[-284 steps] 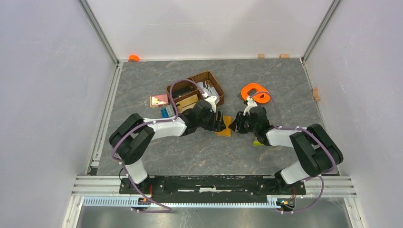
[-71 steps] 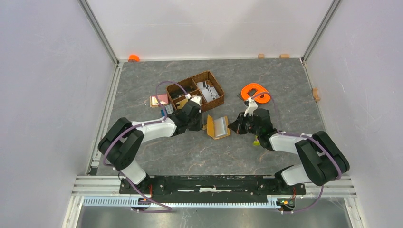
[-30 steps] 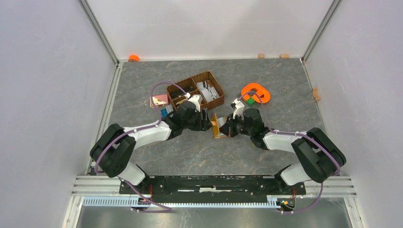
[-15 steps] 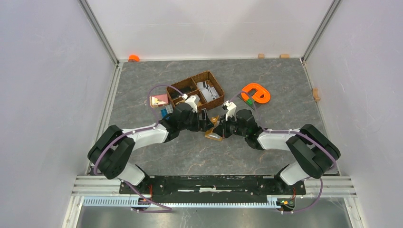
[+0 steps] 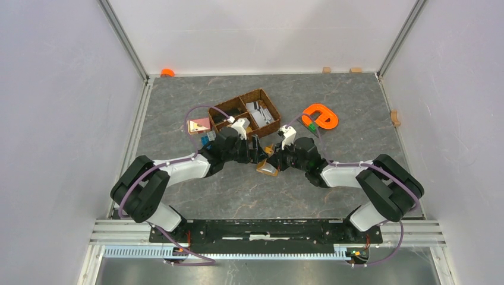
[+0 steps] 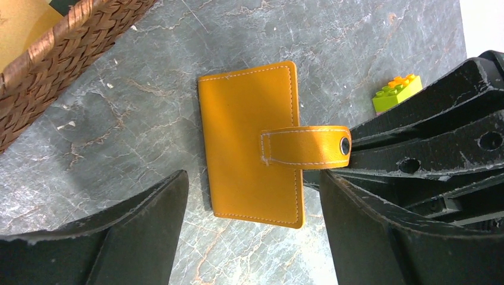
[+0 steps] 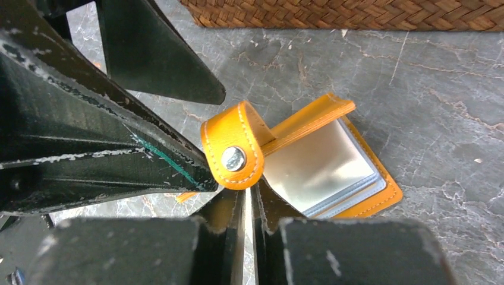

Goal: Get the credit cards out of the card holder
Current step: Open the card holder at the center of the board.

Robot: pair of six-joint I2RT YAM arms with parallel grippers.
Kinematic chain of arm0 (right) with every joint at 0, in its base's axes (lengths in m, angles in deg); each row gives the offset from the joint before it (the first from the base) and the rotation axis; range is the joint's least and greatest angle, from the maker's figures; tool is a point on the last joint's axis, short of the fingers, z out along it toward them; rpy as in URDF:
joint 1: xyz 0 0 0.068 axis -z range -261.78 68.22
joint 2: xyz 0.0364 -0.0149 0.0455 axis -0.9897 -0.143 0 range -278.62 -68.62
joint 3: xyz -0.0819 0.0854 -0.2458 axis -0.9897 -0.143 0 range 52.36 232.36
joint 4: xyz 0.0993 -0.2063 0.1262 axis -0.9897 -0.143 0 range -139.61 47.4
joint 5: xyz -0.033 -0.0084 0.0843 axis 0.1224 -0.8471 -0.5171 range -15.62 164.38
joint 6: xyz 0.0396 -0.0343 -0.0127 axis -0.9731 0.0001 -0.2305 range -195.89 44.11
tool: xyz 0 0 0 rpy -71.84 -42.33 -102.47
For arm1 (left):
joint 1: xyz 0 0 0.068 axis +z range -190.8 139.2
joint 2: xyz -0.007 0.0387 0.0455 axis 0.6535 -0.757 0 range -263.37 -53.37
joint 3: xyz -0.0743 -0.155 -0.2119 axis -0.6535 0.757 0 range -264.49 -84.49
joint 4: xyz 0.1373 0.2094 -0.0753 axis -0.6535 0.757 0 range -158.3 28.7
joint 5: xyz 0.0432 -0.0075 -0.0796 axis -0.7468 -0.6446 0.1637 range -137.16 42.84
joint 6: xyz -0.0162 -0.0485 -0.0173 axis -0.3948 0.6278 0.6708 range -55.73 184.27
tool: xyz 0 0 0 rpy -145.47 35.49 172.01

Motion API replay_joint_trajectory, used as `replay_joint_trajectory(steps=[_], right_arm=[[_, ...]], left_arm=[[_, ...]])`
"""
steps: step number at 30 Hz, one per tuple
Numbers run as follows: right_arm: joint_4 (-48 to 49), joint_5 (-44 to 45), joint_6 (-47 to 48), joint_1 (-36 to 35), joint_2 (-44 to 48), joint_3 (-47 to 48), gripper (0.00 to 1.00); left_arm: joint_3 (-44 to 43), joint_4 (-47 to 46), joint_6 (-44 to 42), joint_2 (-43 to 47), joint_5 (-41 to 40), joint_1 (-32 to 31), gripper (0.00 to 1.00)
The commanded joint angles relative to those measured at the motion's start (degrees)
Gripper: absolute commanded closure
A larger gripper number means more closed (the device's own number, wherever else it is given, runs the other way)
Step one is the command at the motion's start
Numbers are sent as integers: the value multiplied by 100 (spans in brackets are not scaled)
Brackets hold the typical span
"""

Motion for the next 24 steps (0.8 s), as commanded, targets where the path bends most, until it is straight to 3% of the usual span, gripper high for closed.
replay_joint_trajectory(steps=[1, 10, 13, 24], right_arm=[[717, 253, 87, -18, -97, 10, 89], [1016, 406, 158, -18, -279, 113, 86], [1007, 377, 134, -18, -471, 281, 86], [719, 683, 145, -18, -323, 298, 85]], left_arm=[[-205, -22, -290, -83, -14, 10, 16], [-294, 16, -316, -243, 218, 10, 13], [-372, 199, -339, -302, 61, 5, 17], [-502, 422, -275, -455, 54, 120, 71]])
